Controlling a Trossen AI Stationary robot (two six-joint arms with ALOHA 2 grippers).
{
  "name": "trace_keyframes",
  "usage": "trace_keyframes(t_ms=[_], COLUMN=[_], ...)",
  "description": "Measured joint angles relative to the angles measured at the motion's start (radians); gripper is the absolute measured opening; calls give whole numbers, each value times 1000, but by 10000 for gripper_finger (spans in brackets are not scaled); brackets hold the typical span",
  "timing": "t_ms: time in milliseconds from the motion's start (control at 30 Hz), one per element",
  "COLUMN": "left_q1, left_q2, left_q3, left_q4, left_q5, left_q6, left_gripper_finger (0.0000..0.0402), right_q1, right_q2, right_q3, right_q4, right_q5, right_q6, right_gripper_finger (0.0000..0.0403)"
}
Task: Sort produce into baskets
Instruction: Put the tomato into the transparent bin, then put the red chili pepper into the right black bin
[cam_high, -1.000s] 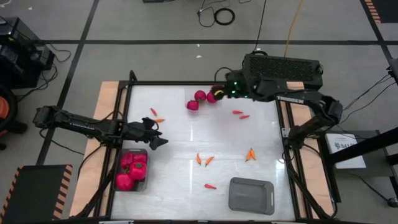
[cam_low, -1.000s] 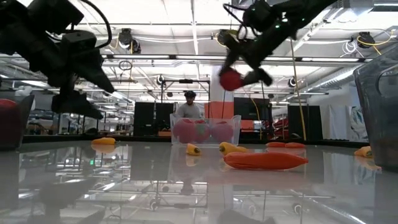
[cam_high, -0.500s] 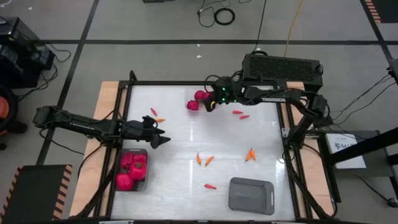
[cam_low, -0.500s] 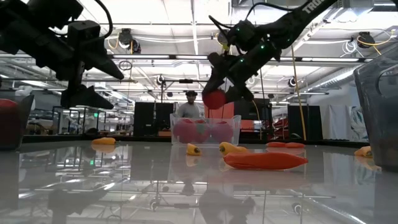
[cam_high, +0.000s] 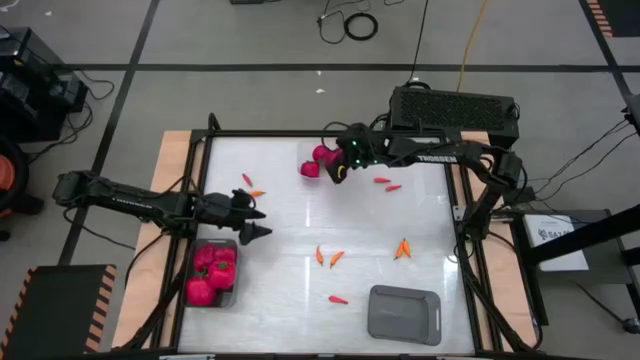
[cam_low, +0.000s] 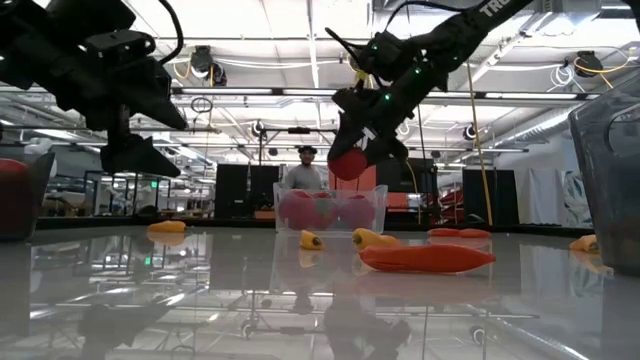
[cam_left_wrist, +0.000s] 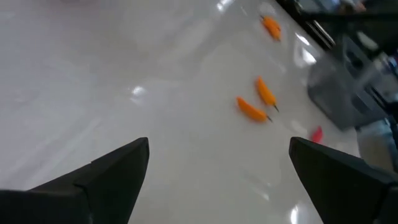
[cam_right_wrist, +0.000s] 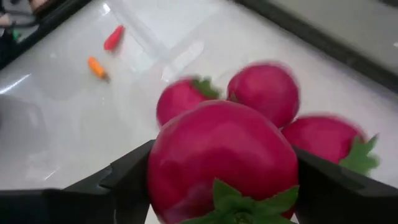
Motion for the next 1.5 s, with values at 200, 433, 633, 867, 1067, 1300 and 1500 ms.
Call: trace_keyframes(t_ms=[200,433,633,867,1067,1300,1500], left_q1=[0,0,-1,-1,-1,-1,1], left_q2=[0,0,0,0,0,0,0], left_q3=[0,0,0,0,0,0,0], left_q4=[-34,-51,-67,-67,-62,-61,-40], left_q5=[63,153,163,163,109,-4,-107], left_q6=[146,242,248,248,147,12,-100], left_gripper_finger=[390,390,390,390,390,390,390], right_q1=[-1,-12,-46,-84,-90,-89,-76], right_q2=[46,101,133,141,141,135,89], right_q3=[135,168,168,170,221,388,438], right_q4=[-115,-104,-90,-68,-139,-506,-844], right_q5=[5,-92,-189,-177,-175,-174,-133], right_q6=[-26,-7,89,123,69,32,-126], right_gripper_finger=[296,296,316,355,356,354,334])
